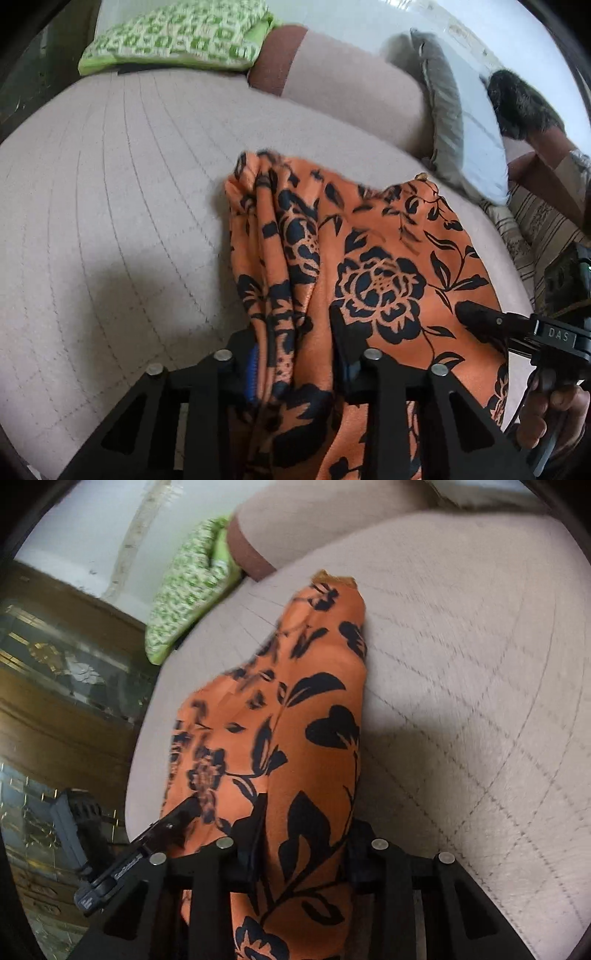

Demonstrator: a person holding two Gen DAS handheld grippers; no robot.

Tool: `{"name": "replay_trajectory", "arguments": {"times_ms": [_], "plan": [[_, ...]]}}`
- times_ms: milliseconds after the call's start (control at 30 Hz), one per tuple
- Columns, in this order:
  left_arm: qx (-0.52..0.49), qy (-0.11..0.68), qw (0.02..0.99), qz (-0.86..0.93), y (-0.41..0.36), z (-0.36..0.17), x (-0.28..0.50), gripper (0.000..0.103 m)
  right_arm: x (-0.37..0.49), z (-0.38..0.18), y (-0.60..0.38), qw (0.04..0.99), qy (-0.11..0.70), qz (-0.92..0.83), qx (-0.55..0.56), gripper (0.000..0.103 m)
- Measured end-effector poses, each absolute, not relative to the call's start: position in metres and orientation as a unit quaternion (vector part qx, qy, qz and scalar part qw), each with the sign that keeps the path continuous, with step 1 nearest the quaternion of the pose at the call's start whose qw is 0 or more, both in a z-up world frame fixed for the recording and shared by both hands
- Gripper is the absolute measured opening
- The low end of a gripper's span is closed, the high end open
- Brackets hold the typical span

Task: Fold small clothes

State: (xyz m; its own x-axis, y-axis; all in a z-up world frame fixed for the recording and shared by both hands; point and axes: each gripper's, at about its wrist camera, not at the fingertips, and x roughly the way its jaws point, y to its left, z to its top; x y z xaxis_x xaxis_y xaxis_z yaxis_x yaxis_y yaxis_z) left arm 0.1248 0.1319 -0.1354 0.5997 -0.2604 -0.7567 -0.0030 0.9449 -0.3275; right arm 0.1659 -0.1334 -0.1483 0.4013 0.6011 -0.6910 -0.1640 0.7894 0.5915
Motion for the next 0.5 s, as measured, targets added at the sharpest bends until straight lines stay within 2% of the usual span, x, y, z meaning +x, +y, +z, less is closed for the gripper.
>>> {"name": "replay_trajectory", "arguments": {"times_ms": [267,367,433,467,500], "plan": [[-0.126,0.322,0.933,-0.103,0.094,-0.051,0.141,0.031,0.170,-0.047,-0.169,0.877,0.379,0.245,0.167,0.034],[-0.119,0.326,0.932,-0.108,0.069,-0.048,0.167,0.036,0.189,-0.043,-0.199,0.879,0.372,0.238,0.183,0.035],[-0.118,0.344,0.925,-0.106,0.057,-0.065,0.185,0.046,0.203,-0.064,-0.217,0.874,0.390,0.217,0.193,0.041],[-0.114,0.363,0.920,-0.098,0.051,-0.080,0.193,0.058,0.207,-0.077,-0.223,0.875,0.396,0.203,0.192,0.050],[-0.109,0.388,0.911,-0.084,0.042,-0.100,0.202,0.069,0.212,-0.097,-0.229,0.874,0.412,0.178,0.184,0.073]]}}
